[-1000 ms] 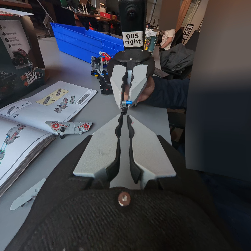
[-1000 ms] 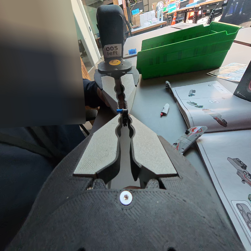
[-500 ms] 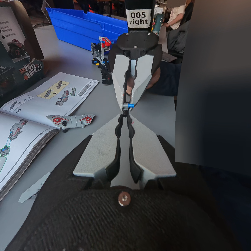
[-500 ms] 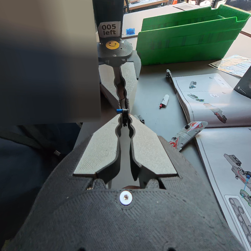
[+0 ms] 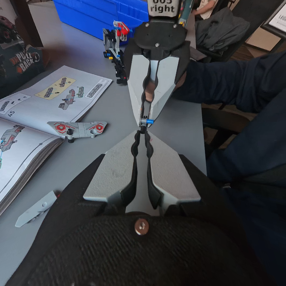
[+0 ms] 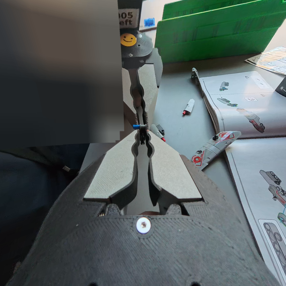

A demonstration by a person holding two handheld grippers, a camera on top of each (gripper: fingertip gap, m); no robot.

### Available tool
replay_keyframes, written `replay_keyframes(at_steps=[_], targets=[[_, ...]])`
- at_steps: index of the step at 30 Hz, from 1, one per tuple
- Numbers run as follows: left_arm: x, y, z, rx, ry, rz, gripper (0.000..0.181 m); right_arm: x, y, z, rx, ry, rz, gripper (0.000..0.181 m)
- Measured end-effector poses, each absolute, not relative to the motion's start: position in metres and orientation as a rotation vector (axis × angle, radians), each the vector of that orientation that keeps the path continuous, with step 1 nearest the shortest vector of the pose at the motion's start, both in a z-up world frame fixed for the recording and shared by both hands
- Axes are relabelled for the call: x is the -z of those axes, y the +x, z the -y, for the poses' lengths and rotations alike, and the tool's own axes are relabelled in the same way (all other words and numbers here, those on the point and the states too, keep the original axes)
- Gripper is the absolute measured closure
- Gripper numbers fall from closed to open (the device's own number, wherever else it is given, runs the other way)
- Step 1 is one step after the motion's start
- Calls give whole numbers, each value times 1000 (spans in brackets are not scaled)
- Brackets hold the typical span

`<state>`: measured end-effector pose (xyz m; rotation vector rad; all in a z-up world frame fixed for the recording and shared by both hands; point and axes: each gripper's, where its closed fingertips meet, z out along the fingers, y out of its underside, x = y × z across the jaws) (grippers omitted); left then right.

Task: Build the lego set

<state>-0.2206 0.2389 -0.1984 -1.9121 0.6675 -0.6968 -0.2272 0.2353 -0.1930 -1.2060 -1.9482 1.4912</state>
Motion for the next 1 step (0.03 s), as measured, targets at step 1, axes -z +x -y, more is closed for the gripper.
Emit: replay_keyframes(at_steps=[1], targets=[[193,-220,-239,709,-1884,-652,179,188,-227,-236,-1538,-1210,1928,177]])
